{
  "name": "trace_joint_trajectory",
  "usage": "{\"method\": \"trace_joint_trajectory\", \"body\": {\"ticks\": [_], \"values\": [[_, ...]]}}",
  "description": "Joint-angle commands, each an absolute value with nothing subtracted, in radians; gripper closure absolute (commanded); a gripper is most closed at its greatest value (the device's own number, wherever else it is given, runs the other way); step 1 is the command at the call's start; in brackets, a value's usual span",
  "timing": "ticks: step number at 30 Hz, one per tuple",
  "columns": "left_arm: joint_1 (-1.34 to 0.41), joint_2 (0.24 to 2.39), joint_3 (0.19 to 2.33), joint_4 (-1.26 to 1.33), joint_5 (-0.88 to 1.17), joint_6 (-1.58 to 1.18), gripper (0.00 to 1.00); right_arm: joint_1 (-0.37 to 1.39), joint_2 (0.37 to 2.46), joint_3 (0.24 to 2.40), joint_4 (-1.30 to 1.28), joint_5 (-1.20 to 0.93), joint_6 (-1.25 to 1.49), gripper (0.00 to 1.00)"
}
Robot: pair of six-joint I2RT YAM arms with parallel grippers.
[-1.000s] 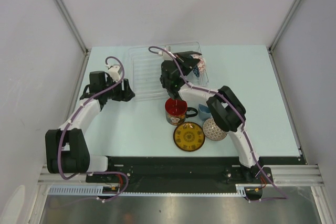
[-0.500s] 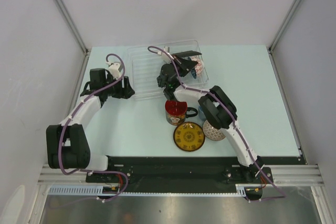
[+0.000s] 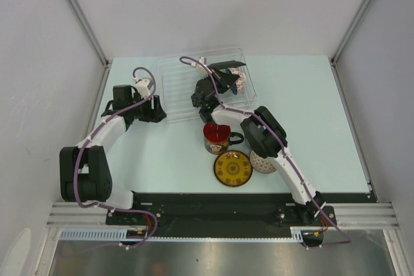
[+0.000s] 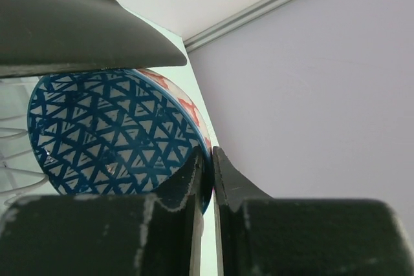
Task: Load the mixed dishes into the dish rack
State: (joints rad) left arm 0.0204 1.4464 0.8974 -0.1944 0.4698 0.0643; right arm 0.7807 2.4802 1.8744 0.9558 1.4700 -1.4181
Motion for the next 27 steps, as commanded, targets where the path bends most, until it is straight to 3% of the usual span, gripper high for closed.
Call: {"method": "trace_joint_trajectory", "body": {"ticks": [1,5,9,13,14,22,27], "values": [[0.026,1.46,0.904,-0.166,0.462,0.091,0.32,0.765,2.493,1.919,1.035,1.41,-1.318,0.86],[0.028,1.454,0.9,-0.166,0.463,0.094,0.32,0.755,2.499,1.896,1.023,1.393,-1.275,0.82],[0.028,1.453,0.9,-0.17,0.459,0.098,0.32,0.75,2.505,1.894,1.005,1.394,-1.233,0.63],[0.031,1.453,0.9,-0.169,0.459,0.098,0.33,0.759,2.461,1.852,0.927,1.384,-1.143,0.55],[0.026,1.454,0.9,-0.169,0.459,0.098,0.32,0.761,2.45,1.842,0.89,1.381,-1.109,0.45],[0.028,1.453,0.905,-0.172,0.463,0.091,0.33,0.776,2.349,1.779,0.479,1.35,-0.724,0.34],[0.026,1.456,0.9,-0.178,0.46,0.098,0.33,0.808,2.222,1.707,0.526,1.35,-0.724,0.31]]}}
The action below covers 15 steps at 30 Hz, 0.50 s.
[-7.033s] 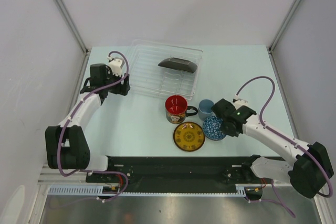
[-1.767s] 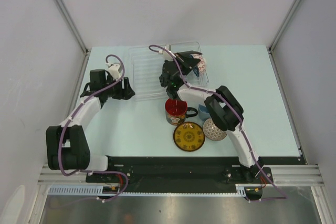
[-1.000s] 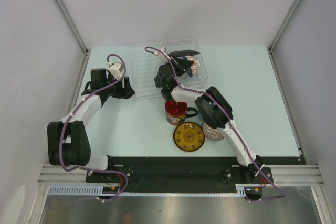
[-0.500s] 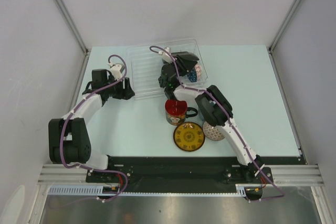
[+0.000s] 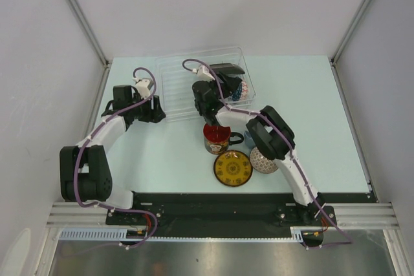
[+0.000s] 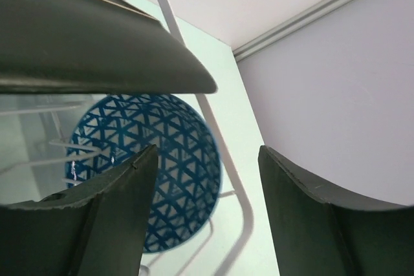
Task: Load the mixed dishes into the dish rack
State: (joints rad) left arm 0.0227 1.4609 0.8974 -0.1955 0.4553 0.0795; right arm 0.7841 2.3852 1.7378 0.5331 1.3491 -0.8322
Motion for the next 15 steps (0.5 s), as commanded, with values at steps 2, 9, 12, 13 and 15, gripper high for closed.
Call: {"method": "trace_joint_trajectory", "body": {"ticks": [2,9,12,13,15], "values": [[0.026,1.454,0.899,-0.178,0.46,0.098,0.34,0.819,2.18,1.709,0.445,1.342,-0.681,0.31],[0.026,1.448,0.902,-0.178,0.466,0.087,0.34,0.804,1.988,1.784,-0.217,1.215,-0.165,0.3],[0.028,1.45,0.907,-0.173,0.466,0.083,0.34,0.746,1.934,1.851,-0.559,1.051,0.115,0.45],[0.026,1.451,0.908,-0.17,0.463,0.08,0.34,0.732,1.924,1.856,-0.656,0.97,0.158,0.52],[0.026,1.46,0.925,-0.172,0.468,0.068,0.33,0.694,1.884,1.838,-0.704,0.884,0.235,0.74]]}}
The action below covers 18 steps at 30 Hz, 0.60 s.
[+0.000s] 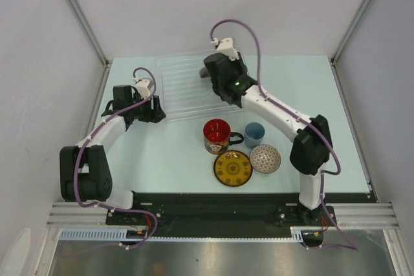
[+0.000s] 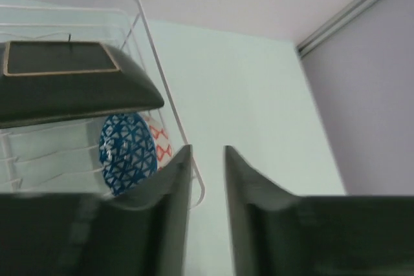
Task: Load the mixed dishes into the dish rack
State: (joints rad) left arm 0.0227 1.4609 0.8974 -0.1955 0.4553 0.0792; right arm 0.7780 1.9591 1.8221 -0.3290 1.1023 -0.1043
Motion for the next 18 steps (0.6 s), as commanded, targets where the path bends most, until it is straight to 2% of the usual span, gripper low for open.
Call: {"method": "trace_joint_trajectory", "body": {"ticks": [1,2,3,12,18], "values": [[0.028,1.474,0.936,-0.175,0.466,0.063,0.34,0.686,1.869,1.823,-0.718,0.862,0.245,0.82],[0.028,1.482,0.957,-0.178,0.469,0.057,0.34,0.677,1.838,1.789,-0.721,0.844,0.262,0.95],[0.028,1.485,0.966,-0.178,0.472,0.051,0.34,0.66,1.827,1.775,-0.729,0.813,0.271,1.0],[0.025,1.551,1.009,-0.156,0.456,0.046,0.35,0.589,1.756,1.635,-0.75,0.64,0.347,1.0],[0.023,1.575,1.011,-0.161,0.436,0.081,0.37,0.537,1.773,1.634,-0.721,0.505,0.359,1.0]]}}
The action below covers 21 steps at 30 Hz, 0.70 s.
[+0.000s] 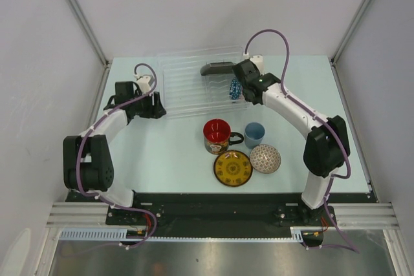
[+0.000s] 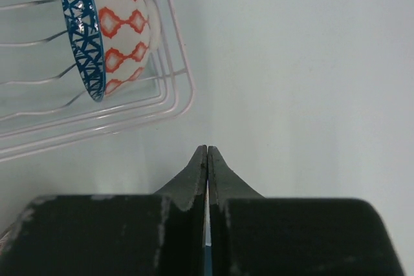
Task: Load the mixed dishes into the dish rack
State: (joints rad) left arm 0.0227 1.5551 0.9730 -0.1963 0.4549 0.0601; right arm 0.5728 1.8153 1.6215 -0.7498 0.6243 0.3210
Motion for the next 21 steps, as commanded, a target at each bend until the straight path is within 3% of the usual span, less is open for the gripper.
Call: {"method": "trace_joint_trajectory", "body": {"ticks": [1,21], "values": [[0.021,1.575,1.009,-0.163,0.433,0.086,0.37,0.532,1.781,1.643,-0.715,0.494,0.36,1.0],[0.021,1.566,0.973,-0.17,0.429,0.124,0.38,0.486,1.899,1.717,-0.63,0.282,0.382,1.0]]}}
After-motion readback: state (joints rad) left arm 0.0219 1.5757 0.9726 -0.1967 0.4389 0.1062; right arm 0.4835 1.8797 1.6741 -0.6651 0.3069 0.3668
